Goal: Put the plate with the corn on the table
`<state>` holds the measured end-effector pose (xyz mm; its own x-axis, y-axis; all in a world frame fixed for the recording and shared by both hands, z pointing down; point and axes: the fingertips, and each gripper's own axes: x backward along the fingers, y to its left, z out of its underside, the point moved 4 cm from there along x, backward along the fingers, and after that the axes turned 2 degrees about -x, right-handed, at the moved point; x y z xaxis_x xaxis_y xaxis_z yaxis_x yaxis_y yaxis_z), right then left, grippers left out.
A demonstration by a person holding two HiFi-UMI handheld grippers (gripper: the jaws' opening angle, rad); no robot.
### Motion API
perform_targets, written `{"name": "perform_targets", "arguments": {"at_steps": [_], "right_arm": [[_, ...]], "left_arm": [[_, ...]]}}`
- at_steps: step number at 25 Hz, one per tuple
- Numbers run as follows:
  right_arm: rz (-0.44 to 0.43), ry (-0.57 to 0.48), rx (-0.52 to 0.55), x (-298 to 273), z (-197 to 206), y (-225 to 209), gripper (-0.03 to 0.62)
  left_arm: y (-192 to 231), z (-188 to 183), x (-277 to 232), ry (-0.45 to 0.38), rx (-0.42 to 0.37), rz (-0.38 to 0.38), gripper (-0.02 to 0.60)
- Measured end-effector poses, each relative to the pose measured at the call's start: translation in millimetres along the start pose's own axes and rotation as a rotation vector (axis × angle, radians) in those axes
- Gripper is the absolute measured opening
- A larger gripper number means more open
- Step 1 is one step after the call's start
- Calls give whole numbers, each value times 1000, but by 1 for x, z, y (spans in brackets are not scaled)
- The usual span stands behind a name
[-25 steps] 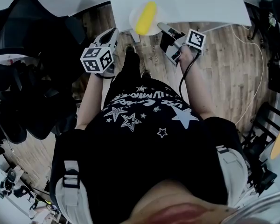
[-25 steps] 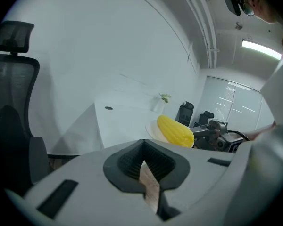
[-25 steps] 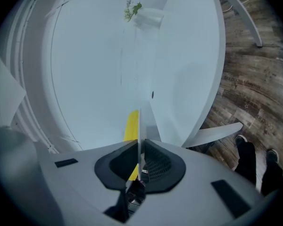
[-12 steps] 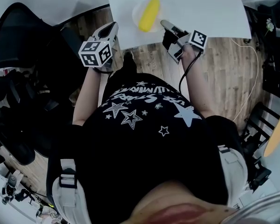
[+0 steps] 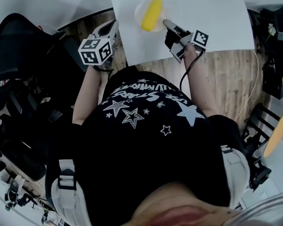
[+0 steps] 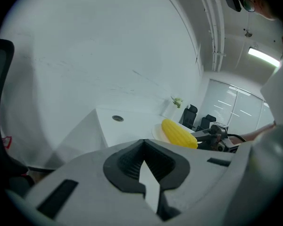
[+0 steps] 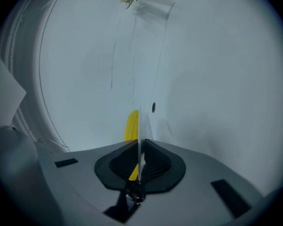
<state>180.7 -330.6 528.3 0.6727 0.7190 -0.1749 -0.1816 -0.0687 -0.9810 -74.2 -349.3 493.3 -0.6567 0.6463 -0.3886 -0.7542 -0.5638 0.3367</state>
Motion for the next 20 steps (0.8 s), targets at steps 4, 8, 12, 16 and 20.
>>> {"name": "perform_targets", "arguments": {"at_steps": [4,8,12,16,20], "right_arm": [[37,18,29,-16,-6,-13,31],[52,33,21,-26,-8,-20,31],[53,41,6,-34,-14,-24,31],[51,76,19,-34,-22,-29,31],[33,111,37,-39,-36,-31,29]], "left_arm": [[27,0,-6,9,17,-19,5],[36,-1,-14,39,-36,-13,5],[38,-2,-20,30,-11,-18,5],[31,3,-21,41,16,-46,5],[27,5,-26,53,35,-90,5]]}}
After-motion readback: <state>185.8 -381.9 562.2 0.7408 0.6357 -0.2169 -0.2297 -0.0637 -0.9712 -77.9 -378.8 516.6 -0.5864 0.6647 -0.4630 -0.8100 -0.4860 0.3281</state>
